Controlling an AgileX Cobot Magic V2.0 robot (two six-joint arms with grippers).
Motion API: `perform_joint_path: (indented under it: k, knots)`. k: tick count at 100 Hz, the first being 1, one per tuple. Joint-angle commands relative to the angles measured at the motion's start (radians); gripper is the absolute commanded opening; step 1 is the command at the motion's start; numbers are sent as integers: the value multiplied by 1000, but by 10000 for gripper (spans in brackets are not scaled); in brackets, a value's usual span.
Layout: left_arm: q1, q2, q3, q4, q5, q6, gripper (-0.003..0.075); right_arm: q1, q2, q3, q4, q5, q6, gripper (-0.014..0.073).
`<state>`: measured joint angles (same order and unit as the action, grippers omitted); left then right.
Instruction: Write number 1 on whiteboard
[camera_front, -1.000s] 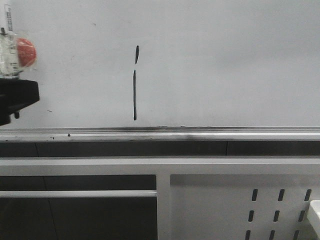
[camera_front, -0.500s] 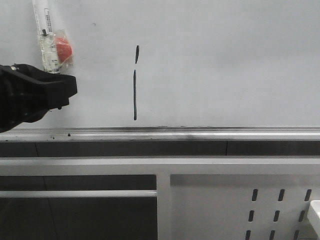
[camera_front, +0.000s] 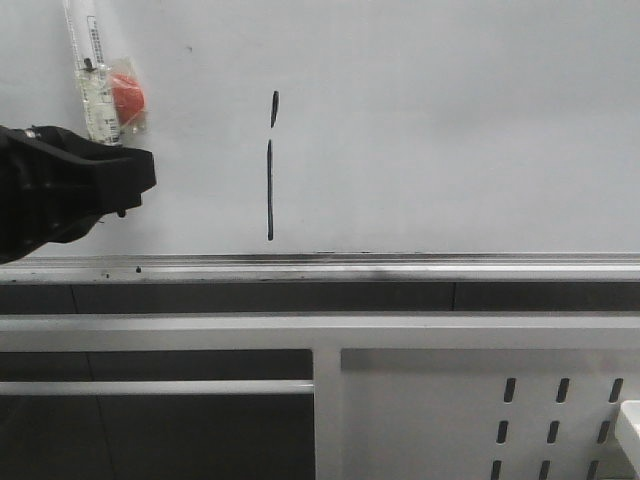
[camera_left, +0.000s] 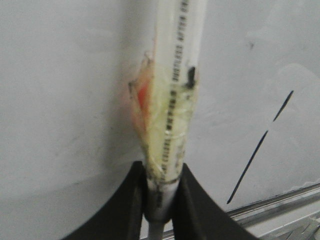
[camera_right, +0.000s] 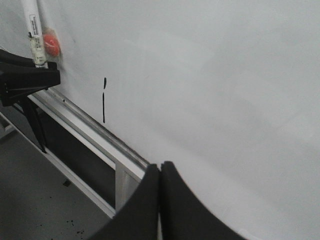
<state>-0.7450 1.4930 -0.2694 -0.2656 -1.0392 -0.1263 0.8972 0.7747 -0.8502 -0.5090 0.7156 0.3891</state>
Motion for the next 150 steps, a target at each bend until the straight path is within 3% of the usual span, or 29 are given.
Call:
perform_joint_path:
  k: [1,17,37,150]
  knots:
    - [4,-19,-25,-35,-92,-14,-20,-3,-7,-23,-39,-62,3,-56]
    - [4,-19,-24,-35,-90,-14,-20,-3,-7,-23,-39,-64,3,-56]
    - [4,-19,-16,-33,5,-14,-20,-3,-7,-23,-38,-66,3,-56]
    - [4,-19,7,-104,-45,16,-19,-3,-7,-21,-26,-88,3,-56]
